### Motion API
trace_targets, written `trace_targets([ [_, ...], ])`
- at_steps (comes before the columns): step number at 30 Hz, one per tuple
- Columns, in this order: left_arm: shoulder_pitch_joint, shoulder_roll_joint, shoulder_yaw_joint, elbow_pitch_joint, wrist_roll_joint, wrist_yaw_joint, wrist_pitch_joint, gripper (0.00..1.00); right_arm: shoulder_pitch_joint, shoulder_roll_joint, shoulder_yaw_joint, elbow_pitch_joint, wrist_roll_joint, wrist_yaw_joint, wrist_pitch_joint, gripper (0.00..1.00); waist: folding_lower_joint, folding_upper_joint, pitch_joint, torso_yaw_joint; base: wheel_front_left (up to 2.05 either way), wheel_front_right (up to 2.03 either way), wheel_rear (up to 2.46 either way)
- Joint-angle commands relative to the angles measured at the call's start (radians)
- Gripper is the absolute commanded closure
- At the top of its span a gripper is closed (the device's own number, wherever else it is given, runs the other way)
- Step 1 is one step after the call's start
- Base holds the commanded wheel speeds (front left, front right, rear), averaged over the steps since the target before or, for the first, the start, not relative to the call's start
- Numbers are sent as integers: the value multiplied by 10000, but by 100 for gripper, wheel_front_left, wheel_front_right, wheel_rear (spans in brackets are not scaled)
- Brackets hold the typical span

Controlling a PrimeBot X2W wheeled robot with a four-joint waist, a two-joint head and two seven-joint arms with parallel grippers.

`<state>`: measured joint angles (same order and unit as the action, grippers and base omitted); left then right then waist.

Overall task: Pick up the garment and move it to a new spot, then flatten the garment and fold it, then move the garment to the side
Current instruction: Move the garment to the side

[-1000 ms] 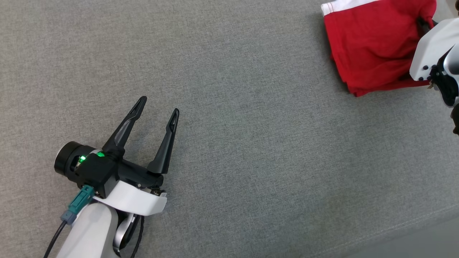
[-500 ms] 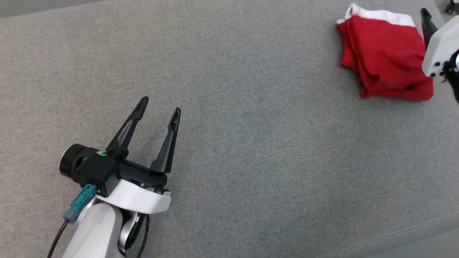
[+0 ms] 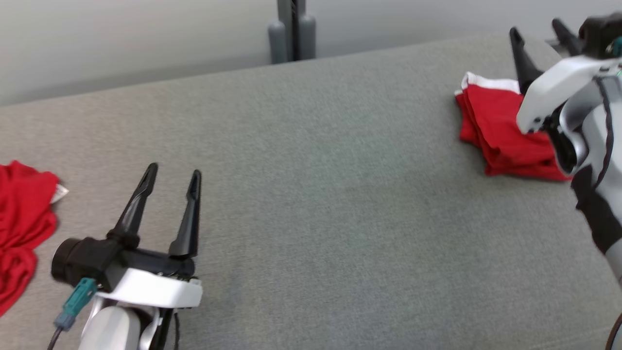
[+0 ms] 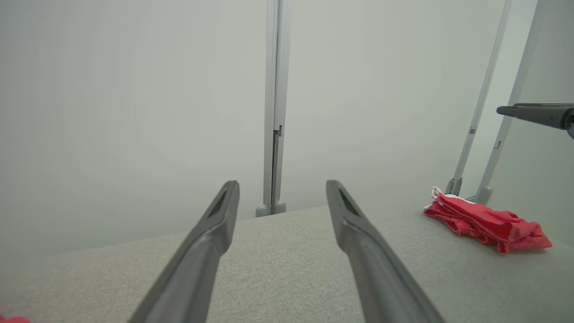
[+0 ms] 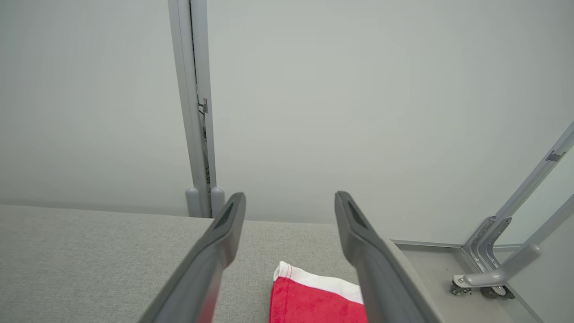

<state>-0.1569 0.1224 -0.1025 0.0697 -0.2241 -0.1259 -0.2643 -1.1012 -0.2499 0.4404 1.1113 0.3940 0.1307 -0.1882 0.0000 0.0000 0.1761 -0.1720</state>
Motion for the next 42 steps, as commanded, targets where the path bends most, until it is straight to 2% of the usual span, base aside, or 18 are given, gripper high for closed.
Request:
trace_targets([
  [1, 183, 39, 168, -26, 34, 37, 1, 0, 393, -28, 36, -217, 215, 3, -134, 0, 0, 0, -547, 462, 0, 0, 0],
  [9, 967, -180, 918, 165, 179, 410, 1, 0, 3001, -275, -104, -2109, 1145, 3, -530, 0, 0, 0, -1563, 1193, 0, 0, 0],
  [16, 1467, -283, 1045, 44, 291, 430, 1, 0, 5362, -273, -912, -3738, 1063, 3, -726, 0, 0, 0, -1870, 1608, 0, 0, 0],
  [28, 2006, -533, 1065, 199, 389, 324, 1, 0, 9428, 901, -3009, -7629, -307, 3, -778, 0, 0, 0, -2047, 1798, 0, 0, 0],
  [34, 2130, -573, 1125, 189, 593, 374, 1, 0, 10249, 1330, -3437, -8818, -1048, 3, -779, 0, 0, 0, -2078, 1707, 0, 0, 0],
  [42, 2141, -643, 1152, 247, 712, 440, 1, 0, 10476, 1562, -3547, -9174, -1575, 3, -780, 0, 0, 0, -2061, 1690, 0, 0, 0],
])
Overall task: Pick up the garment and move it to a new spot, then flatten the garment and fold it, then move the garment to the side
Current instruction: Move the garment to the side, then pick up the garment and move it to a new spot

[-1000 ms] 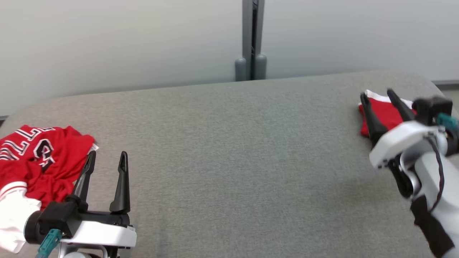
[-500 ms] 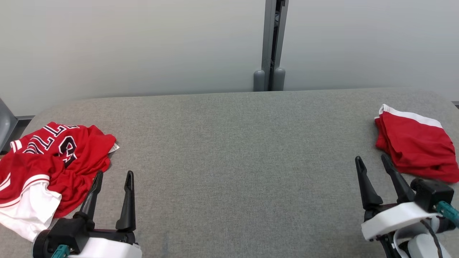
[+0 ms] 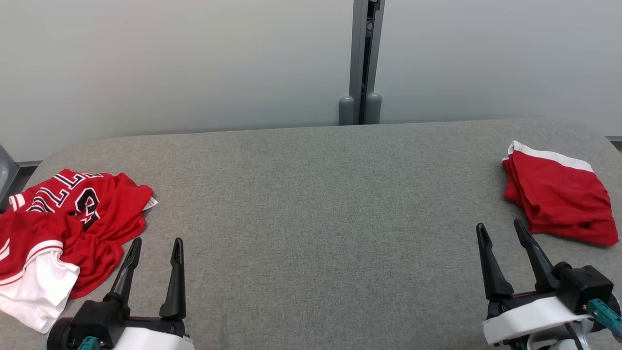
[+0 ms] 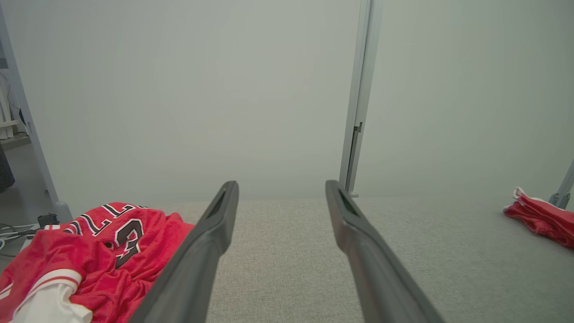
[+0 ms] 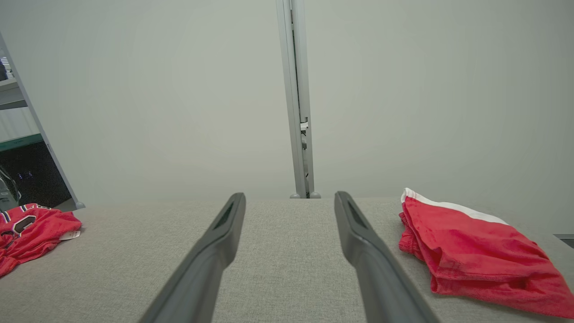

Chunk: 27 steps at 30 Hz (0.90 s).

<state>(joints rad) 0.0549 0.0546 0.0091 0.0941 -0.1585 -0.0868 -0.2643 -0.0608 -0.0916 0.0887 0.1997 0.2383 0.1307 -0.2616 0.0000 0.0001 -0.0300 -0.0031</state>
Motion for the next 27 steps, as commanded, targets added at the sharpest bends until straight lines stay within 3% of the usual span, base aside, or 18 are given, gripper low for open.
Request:
trace_targets([
  [1, 6, 29, 33, 13, 57, 46, 1, 0, 64, -4, -26, -67, -56, 3, -46, 0, 0, -1, 6, 13, 0, 0, 0],
  [20, -104, -17, 6, 157, 33, -11, 1, 0, 187, 68, -84, -208, -198, 3, -47, 0, 0, -1, 30, 151, 0, 0, 0],
  [27, -205, -13, 53, 313, 47, 13, 0, 0, 221, 100, 69, -184, -102, 3, -47, 0, 0, -1, 18, 624, 0, 0, 0],
])
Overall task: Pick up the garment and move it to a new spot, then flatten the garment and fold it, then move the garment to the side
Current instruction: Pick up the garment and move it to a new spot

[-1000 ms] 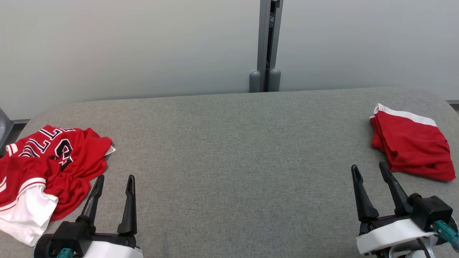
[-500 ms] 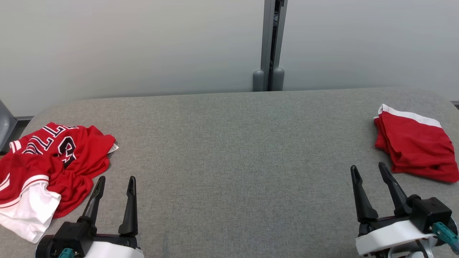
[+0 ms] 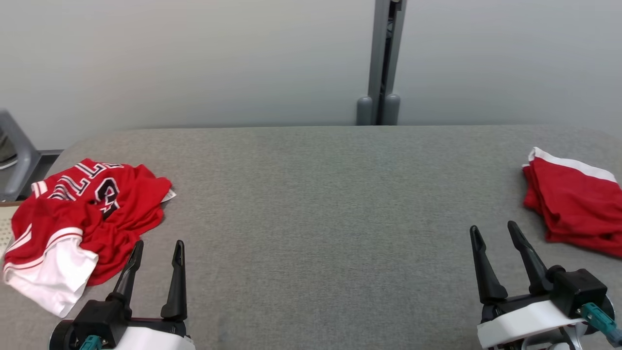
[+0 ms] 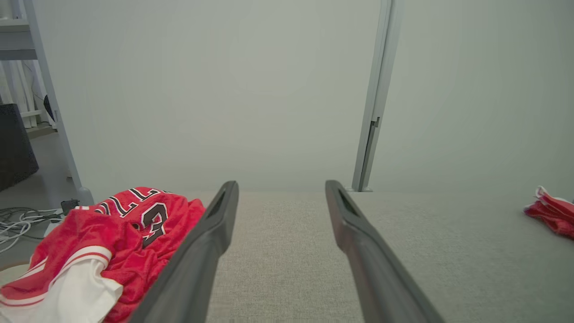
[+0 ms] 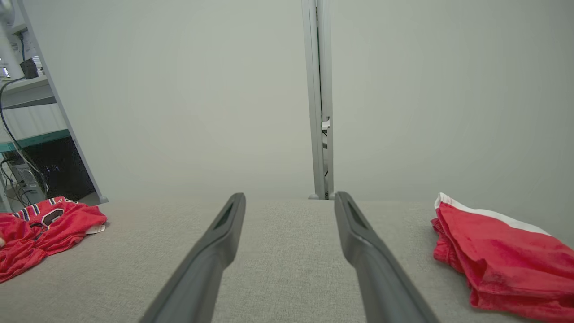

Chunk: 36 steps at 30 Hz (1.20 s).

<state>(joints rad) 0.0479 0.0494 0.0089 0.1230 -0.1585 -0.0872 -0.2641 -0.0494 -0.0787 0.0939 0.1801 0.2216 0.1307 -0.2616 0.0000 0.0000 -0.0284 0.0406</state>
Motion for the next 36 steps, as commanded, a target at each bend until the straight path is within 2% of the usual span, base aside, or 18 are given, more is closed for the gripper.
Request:
trace_targets([
  [1, -157, 38, 72, 46, 52, 14, -2, 0, 118, -21, 41, 32, 69, 3, -47, 0, 0, 0, 6, 325, 0, 0, 0],
  [7, -247, 111, 197, 182, 30, -61, 0, 0, 63, 24, 279, 96, 177, 3, -47, 0, 0, 0, 11, 1306, 0, 0, 0],
  [8, -247, 111, 197, 182, 30, -61, 0, 0, 63, 24, 279, 96, 177, 3, -47, 0, 0, 0, 11, 1306, 0, 0, 0],
  [13, -218, 125, 391, 309, 13, 13, 0, 0, -39, 68, 620, 112, 370, 3, -47, 0, 0, 0, -43, 2286, 0, 0, 0],
  [20, -108, 111, 498, 446, -22, 115, 0, 0, -36, 84, 847, 139, 472, 3, -47, 0, 0, 0, -66, 3180, 0, 0, 0],
  [31, -187, 159, 626, 634, -240, 101, 82, 0, -107, 120, 1012, 255, 520, 3, -48, 0, 0, 0, -95, 3508, 0, 0, 0],
  [36, -997, 778, 696, 626, -387, -66, 947, 0, -268, 36, 1088, 173, 527, 3, -48, 0, 0, 0, 182, 3372, 0, 0, 0],
])
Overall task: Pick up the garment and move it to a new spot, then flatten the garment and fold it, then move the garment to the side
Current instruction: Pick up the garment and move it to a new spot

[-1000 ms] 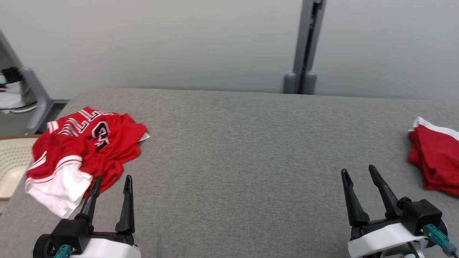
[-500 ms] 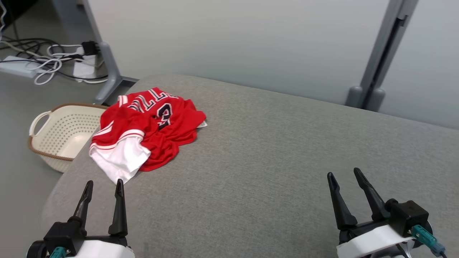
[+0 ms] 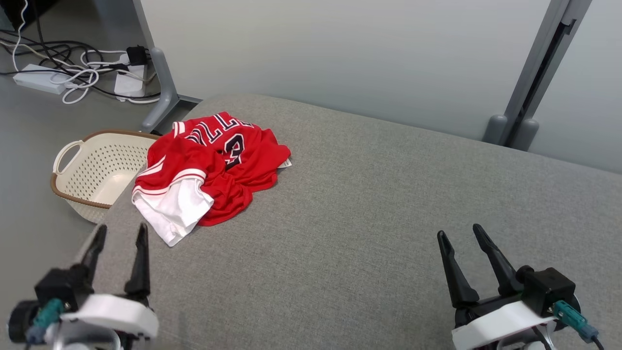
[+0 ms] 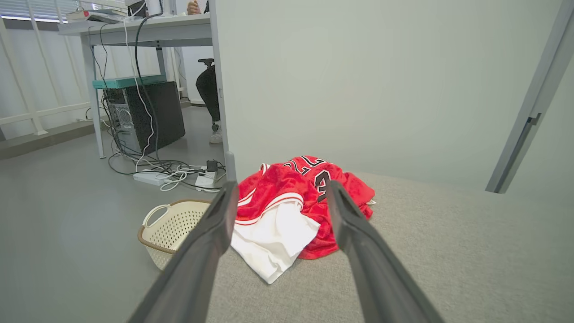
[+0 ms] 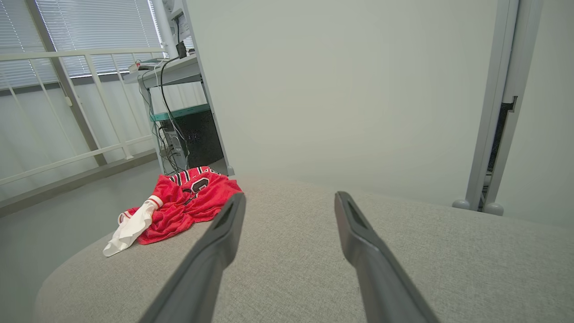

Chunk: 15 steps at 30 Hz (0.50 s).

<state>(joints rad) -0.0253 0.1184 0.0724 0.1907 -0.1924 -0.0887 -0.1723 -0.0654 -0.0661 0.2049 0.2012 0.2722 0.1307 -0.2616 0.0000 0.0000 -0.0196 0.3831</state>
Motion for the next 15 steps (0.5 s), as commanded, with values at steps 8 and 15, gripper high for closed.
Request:
trace_targets([
  [8, -2578, 1343, 402, 681, -954, -271, 2081, 0, -501, -245, 86, -38, -94, 3, -48, 0, 0, 0, 780, -654, 0, 0, 0],
  [15, -4871, 2430, 572, 2582, -2238, -420, 3183, 0, -1195, -443, 153, -170, -230, 3, -48, 0, 0, 0, 1814, -1485, 0, 0, 0],
])
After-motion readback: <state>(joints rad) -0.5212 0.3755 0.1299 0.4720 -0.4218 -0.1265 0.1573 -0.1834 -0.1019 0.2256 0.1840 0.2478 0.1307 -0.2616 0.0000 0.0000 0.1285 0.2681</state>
